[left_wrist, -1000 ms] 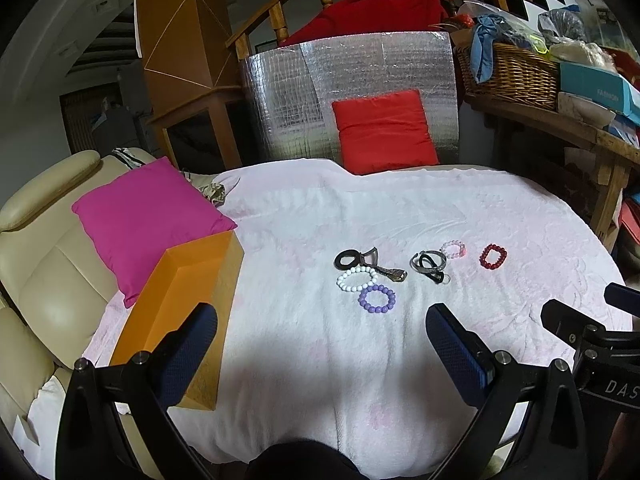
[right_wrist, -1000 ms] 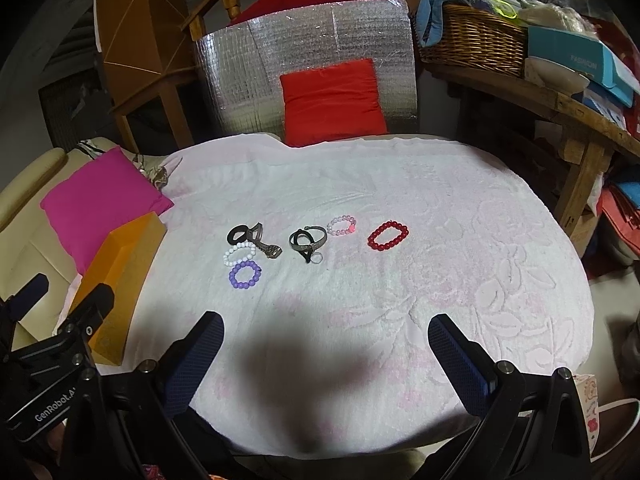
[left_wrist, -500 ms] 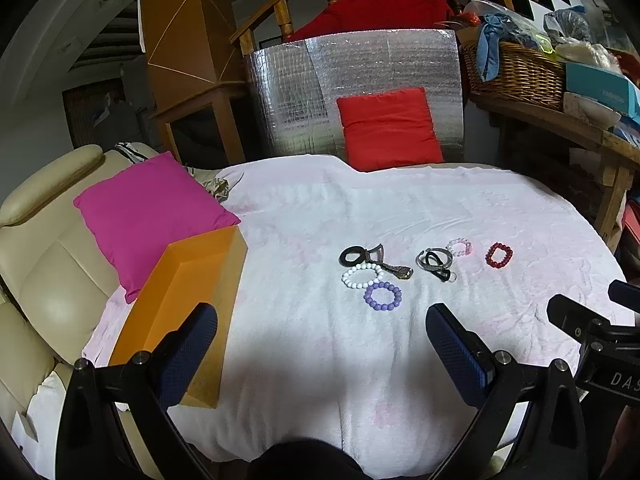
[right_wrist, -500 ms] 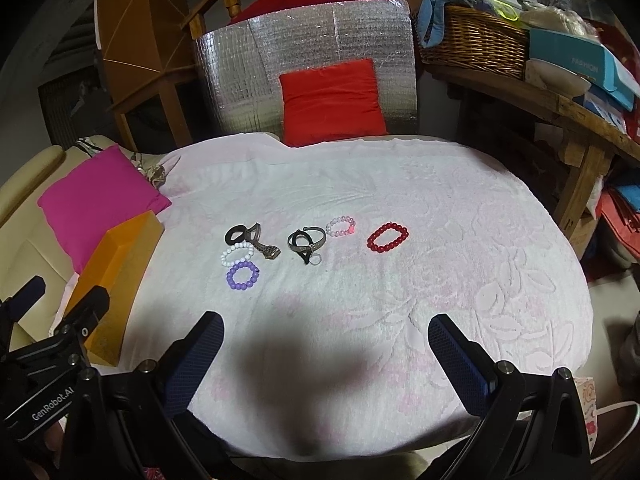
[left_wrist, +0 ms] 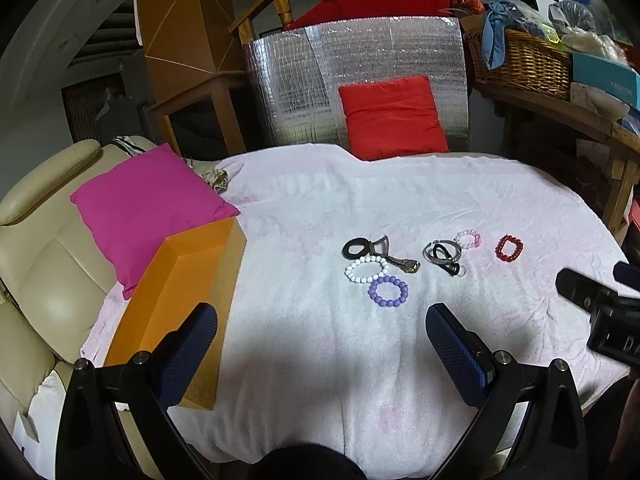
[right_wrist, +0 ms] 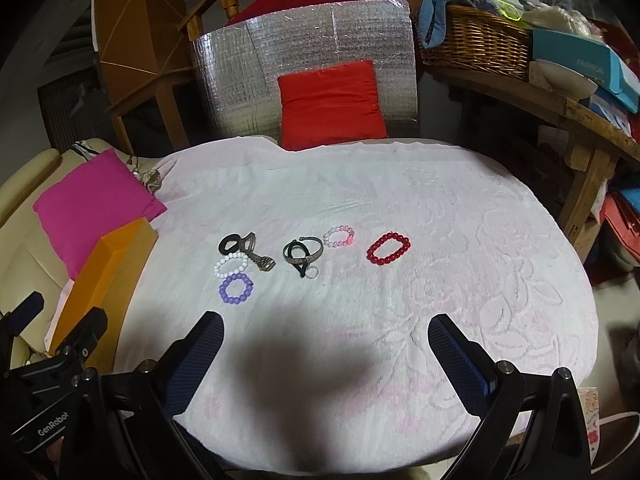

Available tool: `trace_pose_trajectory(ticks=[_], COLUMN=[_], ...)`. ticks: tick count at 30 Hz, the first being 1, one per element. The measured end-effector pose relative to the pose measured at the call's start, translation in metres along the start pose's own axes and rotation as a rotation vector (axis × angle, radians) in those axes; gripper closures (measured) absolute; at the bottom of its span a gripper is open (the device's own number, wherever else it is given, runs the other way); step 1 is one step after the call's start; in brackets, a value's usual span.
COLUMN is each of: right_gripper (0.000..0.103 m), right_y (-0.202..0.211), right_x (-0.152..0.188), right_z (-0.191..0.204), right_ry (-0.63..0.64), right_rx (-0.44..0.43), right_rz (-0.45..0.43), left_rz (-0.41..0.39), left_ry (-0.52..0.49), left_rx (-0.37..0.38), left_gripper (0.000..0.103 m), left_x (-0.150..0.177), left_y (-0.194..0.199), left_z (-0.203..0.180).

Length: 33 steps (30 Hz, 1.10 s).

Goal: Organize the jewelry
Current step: 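Close the left tool on the purple bead bracelet while the right tool moves toward the red bead bracelet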

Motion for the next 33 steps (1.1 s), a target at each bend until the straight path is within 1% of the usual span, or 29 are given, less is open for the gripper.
trace_pose_trajectory(ticks=[2,6,7,9,11,13,16,18,20,21,22,23,24,25,27,28,30,32,33], right_gripper=[0.000,0.000,0.000,0.000,0.005,0.017,0.029,0.031,0.032,0.032,0.036,0.039,0.045,0.047,0.047,0.047,0.047,0.047,0.047], right_y=[-0.007,-0.035,-0.043,-0.069,-0.091,-0.111,-0.137,-0.147,-0.154,-0.156,-0.160,-0.164,-0.168,-0.175,-0.186,-0.191,-0.199,-0.206,-0.211], right_x=[-0.005,-0.020,-0.022,-0.028,-0.033,-0.035,-0.035,-0.035,-0.040,-0.042,-0.044,-0.046,-0.047,-0.048,-0.049,-0.050,-0.051,-0.050,-0.046], right_z=[-0.008,-0.039,-0.047,-0.065,-0.081,-0.091,-0.096,-0.096,-0.092,-0.090,-0.089,-0.086,-0.084,-0.081,-0.076,-0.072,-0.061,-0.049,-0.040], right_ry=[-0.003,-0.027,-0.036,-0.064,-0.118,-0.164,-0.206,-0.247,-0.284,-0.291,-0.299,-0.315,-0.335,-0.360,-0.385,-0.393,-0.405,-0.407,-0.396], right_rx=[-0.002,-0.004,-0.001,-0.002,-0.018,-0.052,-0.075,-0.123,-0.197,-0.218,-0.241,-0.272,-0.303,-0.338,-0.368,-0.383,-0.439,-0.475,-0.484], right_rz=[-0.021,-0.049,-0.048,-0.007,0.031,0.074,0.135,0.159,0.167,0.170,0.175,0.186,0.199,0.217,0.244,0.253,0.282,0.323,0.351], left_rz=[0.020,0.098,0.115,0.142,0.183,0.216,0.270,0.286,0.290,0.293,0.298,0.306,0.313,0.322,0.336,0.337,0.343,0.358,0.363], left_ry=[0.001,0.039,0.052,0.074,0.094,0.102,0.108,0.116,0.116,0.112,0.106,0.100,0.095,0.088,0.079,0.078,0.089,0.096,0.096], left_rx=[0.030,0.147,0.165,0.203,0.237,0.271,0.296,0.309,0.308,0.312,0.315,0.321,0.326,0.335,0.348,0.351,0.355,0.357,0.360], left_gripper=[0.000,0.000,0.000,0.000,0.000,0.000,0.000,0.000,0.001,0.004,0.011,0.015,0.022,0.028,0.035,0.040,0.048,0.051,0.054], left_x=[0.001,0.007,0.009,0.011,0.014,0.016,0.016,0.014,0.011,0.010,0.009,0.009,0.009,0.010,0.012,0.013,0.014,0.018,0.019], left_y=[-0.010,-0.042,-0.051,-0.067,-0.087,-0.104,-0.130,-0.143,-0.153,-0.157,-0.162,-0.166,-0.168,-0.172,-0.178,-0.180,-0.186,-0.191,-0.194], left_z=[-0.001,-0.001,-0.001,-0.002,-0.006,-0.012,-0.023,-0.030,-0.037,-0.040,-0.044,-0.047,-0.049,-0.052,-0.056,-0.056,-0.053,-0.051,-0.050])
Point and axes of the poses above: each gripper's, at about its wrist camera, not at the fingertips, and y roughly against the way its jaws point, z to its left, x to its underside, the point moved 6 cm from there along -y, roughly the way its jaws point, and after that the axes turned 1 degree about -x, right-handed, at the moved point
